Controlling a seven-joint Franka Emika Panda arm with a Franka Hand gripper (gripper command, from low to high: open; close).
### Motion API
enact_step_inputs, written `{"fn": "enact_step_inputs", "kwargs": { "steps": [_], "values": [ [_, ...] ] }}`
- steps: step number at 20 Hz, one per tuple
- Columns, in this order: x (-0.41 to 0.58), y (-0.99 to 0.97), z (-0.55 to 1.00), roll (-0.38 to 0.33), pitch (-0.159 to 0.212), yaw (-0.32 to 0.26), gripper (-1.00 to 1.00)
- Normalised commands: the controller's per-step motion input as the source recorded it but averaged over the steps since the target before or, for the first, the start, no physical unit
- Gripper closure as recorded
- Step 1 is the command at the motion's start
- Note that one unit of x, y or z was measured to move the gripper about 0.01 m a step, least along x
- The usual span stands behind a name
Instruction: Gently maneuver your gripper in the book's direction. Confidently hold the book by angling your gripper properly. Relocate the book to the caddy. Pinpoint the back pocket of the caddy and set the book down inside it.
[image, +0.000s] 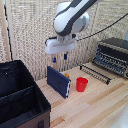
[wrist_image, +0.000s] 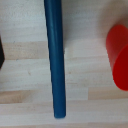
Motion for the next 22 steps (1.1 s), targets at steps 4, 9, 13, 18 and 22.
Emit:
{"fn": "enact_step_inputs", "kwargs": {
  "steps": [4,9,13,18,22],
  "values": [
    [0.156,0.05,-0.49,-0.057,0.064,0.296,-1.00],
    [0.179,-0.03,-0.44,-0.010,-0.001,0.131,-1.00],
    [0.206,-0.03,-0.34,0.013,0.000,0.000,-1.00],
    [0.255,0.02,-0.19,0.026,0.035,-0.175,1.00],
    [0.141,0.05,-0.05,0.002,0.050,-0.234,1.00]
  ]
}}
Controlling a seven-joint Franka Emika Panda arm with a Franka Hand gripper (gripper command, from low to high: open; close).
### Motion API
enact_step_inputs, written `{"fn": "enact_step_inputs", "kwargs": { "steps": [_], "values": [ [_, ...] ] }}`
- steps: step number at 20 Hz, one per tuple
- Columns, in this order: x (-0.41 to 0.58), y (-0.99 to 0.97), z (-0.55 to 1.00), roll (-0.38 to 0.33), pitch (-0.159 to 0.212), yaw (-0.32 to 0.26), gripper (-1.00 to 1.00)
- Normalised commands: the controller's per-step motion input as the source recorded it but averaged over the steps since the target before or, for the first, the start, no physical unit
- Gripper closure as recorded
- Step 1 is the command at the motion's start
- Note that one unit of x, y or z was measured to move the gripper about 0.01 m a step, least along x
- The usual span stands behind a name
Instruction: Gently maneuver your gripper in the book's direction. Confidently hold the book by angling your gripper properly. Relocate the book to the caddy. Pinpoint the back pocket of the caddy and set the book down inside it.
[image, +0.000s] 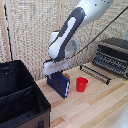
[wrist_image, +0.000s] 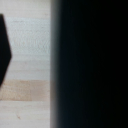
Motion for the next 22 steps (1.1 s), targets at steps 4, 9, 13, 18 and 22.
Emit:
{"fn": "enact_step_inputs", "kwargs": {
  "steps": [4,9,13,18,22],
  "values": [
    [0.081,0.10,0.00,-0.001,0.033,-0.208,1.00],
    [0.018,0.32,0.00,-0.089,0.027,-0.055,1.00],
    [0.009,0.37,0.04,-0.111,-0.005,-0.015,1.00],
    [0.117,0.08,0.69,-0.013,0.003,0.020,1.00],
    [0.285,0.00,1.00,0.000,0.024,0.045,1.00]
  ]
}}
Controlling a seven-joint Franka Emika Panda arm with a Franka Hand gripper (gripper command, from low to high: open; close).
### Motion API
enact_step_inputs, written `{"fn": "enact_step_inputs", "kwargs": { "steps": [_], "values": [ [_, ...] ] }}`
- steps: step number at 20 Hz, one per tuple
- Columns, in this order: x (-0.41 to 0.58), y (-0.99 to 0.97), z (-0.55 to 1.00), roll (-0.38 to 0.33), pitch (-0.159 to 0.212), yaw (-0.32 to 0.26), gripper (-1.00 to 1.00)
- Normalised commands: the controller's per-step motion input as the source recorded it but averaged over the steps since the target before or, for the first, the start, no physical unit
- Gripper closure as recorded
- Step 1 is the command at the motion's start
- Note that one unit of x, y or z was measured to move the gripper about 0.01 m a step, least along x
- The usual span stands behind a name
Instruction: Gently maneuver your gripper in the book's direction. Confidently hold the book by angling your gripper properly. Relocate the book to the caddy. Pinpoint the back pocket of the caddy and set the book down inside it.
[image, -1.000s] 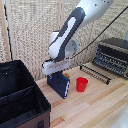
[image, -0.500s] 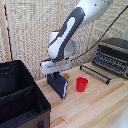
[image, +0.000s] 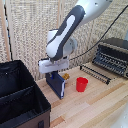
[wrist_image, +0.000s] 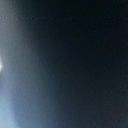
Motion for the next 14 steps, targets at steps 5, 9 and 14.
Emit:
{"fn": "enact_step_inputs", "kwargs": {
  "steps": [5,9,14],
  "values": [
    [0.374,0.00,1.00,0.000,0.044,0.041,1.00],
    [0.371,0.02,1.00,-0.002,0.072,-0.072,1.00],
    [0.289,0.06,0.89,-0.030,0.032,-0.242,1.00]
  ]
}}
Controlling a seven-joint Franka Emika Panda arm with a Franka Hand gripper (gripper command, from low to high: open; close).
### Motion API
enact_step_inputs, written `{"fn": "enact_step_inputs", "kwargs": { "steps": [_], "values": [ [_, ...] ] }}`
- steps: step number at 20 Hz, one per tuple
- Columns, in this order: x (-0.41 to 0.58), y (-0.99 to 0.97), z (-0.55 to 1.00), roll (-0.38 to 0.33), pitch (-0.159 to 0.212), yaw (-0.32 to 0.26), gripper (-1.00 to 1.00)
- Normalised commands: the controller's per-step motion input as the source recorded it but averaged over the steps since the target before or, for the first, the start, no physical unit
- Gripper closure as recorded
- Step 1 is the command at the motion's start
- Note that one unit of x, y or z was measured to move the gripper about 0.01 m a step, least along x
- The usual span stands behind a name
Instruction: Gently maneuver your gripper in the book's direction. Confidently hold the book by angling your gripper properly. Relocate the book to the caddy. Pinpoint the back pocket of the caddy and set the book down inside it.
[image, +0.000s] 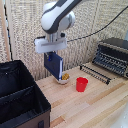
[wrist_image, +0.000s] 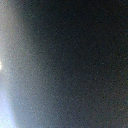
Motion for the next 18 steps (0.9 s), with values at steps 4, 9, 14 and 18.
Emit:
{"fn": "enact_step_inputs", "kwargs": {
  "steps": [4,9,14,18],
  "values": [
    [0.094,0.00,0.67,-0.008,0.002,-0.336,1.00],
    [0.062,0.00,0.64,0.000,0.000,-0.337,1.00],
    [0.090,0.01,0.71,-0.009,0.000,-0.320,1.00],
    [0.130,0.10,0.73,-0.006,0.000,-0.293,1.00]
  ]
}}
